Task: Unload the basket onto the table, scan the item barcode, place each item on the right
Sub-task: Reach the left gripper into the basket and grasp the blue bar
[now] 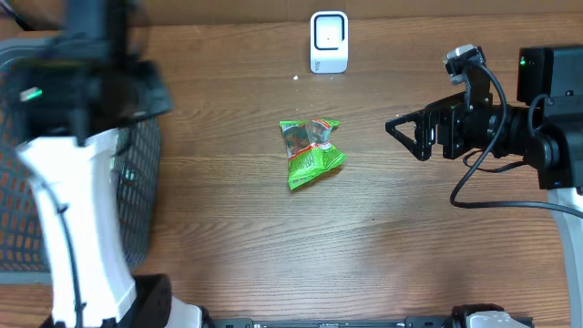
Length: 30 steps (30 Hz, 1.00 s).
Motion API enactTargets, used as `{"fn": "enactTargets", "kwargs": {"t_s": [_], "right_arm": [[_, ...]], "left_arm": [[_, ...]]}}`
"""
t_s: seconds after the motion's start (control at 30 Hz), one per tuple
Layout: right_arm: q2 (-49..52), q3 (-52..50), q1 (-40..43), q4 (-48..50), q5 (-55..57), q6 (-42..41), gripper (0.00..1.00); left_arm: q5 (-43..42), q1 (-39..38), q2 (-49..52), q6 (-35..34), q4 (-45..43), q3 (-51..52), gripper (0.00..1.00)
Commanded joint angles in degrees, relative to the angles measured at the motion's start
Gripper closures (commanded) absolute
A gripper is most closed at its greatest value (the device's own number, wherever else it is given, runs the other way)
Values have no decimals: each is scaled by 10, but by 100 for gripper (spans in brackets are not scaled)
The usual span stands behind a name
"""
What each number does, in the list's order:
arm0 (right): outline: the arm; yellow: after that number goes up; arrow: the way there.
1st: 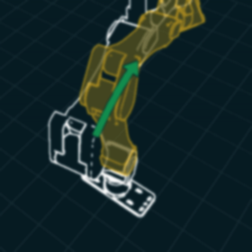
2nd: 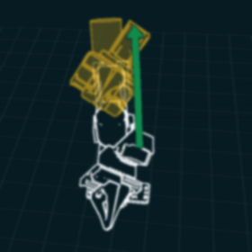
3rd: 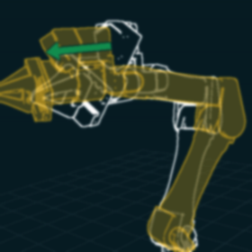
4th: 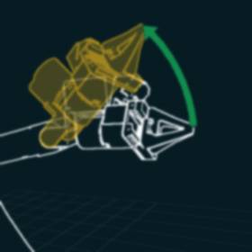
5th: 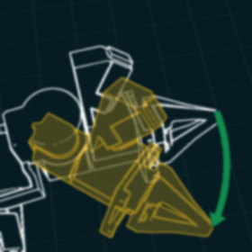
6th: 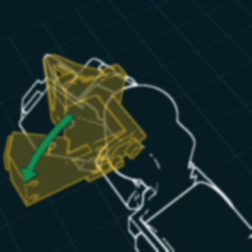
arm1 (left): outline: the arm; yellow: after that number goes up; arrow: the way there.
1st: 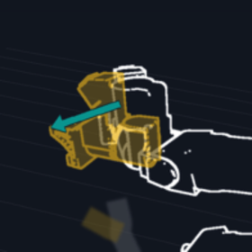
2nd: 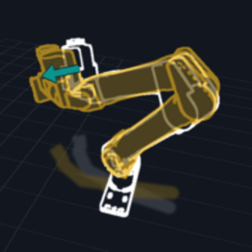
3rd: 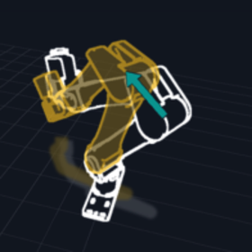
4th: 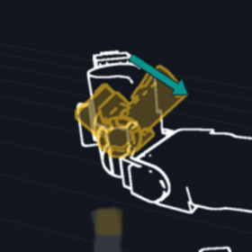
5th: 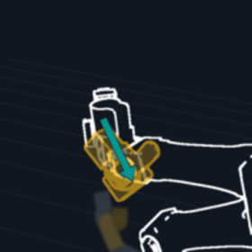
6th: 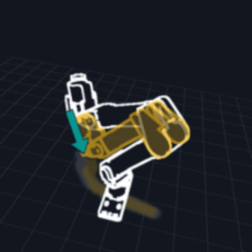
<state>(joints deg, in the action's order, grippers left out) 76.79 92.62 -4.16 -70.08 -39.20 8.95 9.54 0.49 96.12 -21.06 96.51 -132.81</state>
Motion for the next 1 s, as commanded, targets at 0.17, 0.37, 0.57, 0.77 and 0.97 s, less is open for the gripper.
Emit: {"fn": "enactTargets", "kwargs": {"t_s": [0.17, 0.37, 0.57, 0.77, 0.97], "right_arm": [[-2, 15, 1, 5, -8, -11, 0], [-2, 15, 1, -2, -8, -17, 0], [-2, 15, 1, -2, -8, -17, 0], [-2, 15, 1, -3, -8, -17, 0], [-2, 15, 1, -3, -8, -17, 0]], "left_arm": [[-31, 314, -131, 44, -11, 169, 60], [-86, 436, -148, 44, -107, 327, 59], [-75, 440, -148, 43, -202, 499, 58], [-20, 440, -148, 46, -349, 646, 55], [-14, 440, -147, 63, -490, 770, 49]]}}
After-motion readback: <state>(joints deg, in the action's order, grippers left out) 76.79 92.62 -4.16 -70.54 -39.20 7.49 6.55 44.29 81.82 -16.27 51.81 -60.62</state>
